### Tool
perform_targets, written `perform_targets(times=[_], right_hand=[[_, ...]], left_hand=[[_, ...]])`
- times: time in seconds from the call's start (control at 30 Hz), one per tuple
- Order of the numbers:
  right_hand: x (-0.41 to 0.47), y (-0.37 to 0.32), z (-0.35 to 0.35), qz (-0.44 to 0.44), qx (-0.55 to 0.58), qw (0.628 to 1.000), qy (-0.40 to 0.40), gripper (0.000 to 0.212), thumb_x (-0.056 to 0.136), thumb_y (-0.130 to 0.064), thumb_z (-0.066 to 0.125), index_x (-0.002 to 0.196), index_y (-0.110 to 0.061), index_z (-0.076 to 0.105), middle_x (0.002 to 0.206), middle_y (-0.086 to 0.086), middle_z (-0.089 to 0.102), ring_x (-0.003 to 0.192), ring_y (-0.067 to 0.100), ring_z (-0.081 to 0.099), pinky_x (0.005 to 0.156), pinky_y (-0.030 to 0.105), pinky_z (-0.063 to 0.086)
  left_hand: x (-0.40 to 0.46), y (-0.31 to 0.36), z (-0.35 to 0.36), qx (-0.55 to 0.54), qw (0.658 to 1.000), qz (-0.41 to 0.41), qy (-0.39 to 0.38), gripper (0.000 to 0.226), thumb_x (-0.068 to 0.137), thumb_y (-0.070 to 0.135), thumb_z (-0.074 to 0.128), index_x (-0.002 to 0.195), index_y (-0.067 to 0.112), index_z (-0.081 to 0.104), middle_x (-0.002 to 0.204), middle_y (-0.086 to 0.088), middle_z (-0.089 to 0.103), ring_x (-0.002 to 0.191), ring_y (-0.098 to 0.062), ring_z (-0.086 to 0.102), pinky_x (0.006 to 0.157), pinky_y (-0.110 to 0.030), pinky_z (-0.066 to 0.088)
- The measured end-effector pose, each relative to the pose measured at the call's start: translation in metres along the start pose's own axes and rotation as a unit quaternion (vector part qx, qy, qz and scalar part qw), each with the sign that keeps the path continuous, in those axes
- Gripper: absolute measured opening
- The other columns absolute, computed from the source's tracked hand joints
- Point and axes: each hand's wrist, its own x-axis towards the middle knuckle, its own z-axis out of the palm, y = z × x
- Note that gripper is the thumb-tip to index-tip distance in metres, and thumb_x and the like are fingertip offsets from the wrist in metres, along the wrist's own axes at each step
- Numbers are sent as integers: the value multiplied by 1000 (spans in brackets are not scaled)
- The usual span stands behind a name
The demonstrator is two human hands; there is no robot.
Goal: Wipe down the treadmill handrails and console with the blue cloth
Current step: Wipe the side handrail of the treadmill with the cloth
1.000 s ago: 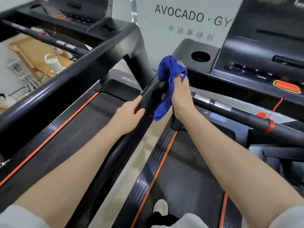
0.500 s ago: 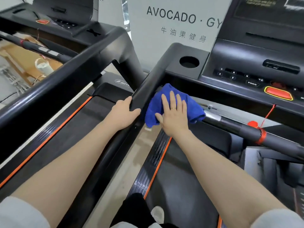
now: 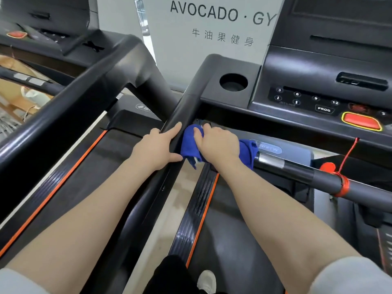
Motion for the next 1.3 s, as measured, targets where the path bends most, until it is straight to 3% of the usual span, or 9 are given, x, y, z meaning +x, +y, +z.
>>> perform_targets(times=[0.2, 0.3, 0.5, 0.57, 0.7, 0.83, 0.97, 1.13, 1.3], right_hand=[[19, 3, -9, 43, 50, 995, -77, 55, 98, -49, 18, 82, -12, 56, 77, 5, 54, 73, 26, 51, 63, 33, 36], [22, 3, -11, 61, 76, 990, -98, 55, 97, -49, 17, 86, -13, 57, 80, 5, 55, 75, 27, 53, 65, 33, 36], [-25, 4, 5, -5, -69, 997, 27, 44, 95, -40, 29, 116, -9, 53, 101, 9, 62, 82, 28, 58, 66, 35, 34], [-46, 12, 18, -15, -96, 992, 78, 52, 86, -39, 33, 121, -7, 54, 111, 12, 64, 89, 30, 61, 77, 37, 41], [-67, 23, 40, -38, -95, 983, 153, 56, 86, -38, 38, 132, -7, 43, 130, 20, 55, 116, 37, 55, 102, 42, 27], [-56, 7, 29, 24, -78, 987, 137, 54, 86, -43, 37, 119, -7, 59, 115, 16, 63, 102, 34, 61, 94, 42, 33], [-24, -10, 5, 87, -33, 992, 90, 38, 90, -35, 36, 91, -9, 63, 82, 7, 66, 71, 30, 62, 66, 34, 39], [20, -8, -8, 122, 75, 987, -67, 44, 95, -35, 26, 86, -12, 62, 89, 8, 64, 77, 28, 54, 65, 32, 34], [19, -3, -9, 102, 70, 991, -56, 46, 96, -41, 25, 87, -14, 61, 78, 2, 53, 76, 26, 53, 66, 32, 36]], left_hand=[[2, 5, 0, 11, 1000, -20, 9, 84, 83, 43, 63, 144, 47, 6, 138, -16, 35, 118, -36, 45, 87, -42, 45], [3, 6, 1, 10, 999, -27, 17, 84, 83, 42, 63, 144, 48, 7, 130, -15, 40, 110, -34, 50, 81, -41, 46], [1, 3, 2, -2, 1000, -21, 22, 82, 82, 46, 62, 144, 49, 8, 129, -15, 40, 113, -35, 48, 83, -41, 44], [0, 3, 4, -5, 999, -23, 26, 81, 83, 45, 62, 143, 49, 8, 131, -16, 38, 117, -36, 45, 87, -43, 43], [-3, 5, 7, -1, 999, -25, 29, 79, 86, 43, 59, 144, 48, 5, 136, -18, 34, 120, -36, 41, 91, -45, 41], [-3, 8, 8, 14, 999, -25, 24, 79, 89, 39, 57, 145, 45, 2, 137, -20, 31, 120, -37, 41, 90, -44, 42], [1, 14, 8, 46, 999, -23, 11, 81, 90, 36, 55, 146, 40, -2, 131, -22, 34, 110, -39, 47, 83, -42, 43], [3, 12, 2, 45, 999, -6, 1, 82, 89, 38, 58, 146, 40, 0, 134, -23, 32, 105, -40, 52, 82, -41, 45], [5, 12, 3, 37, 999, 0, -1, 83, 88, 38, 59, 146, 41, -1, 134, -22, 28, 99, -38, 54, 79, -40, 46]])
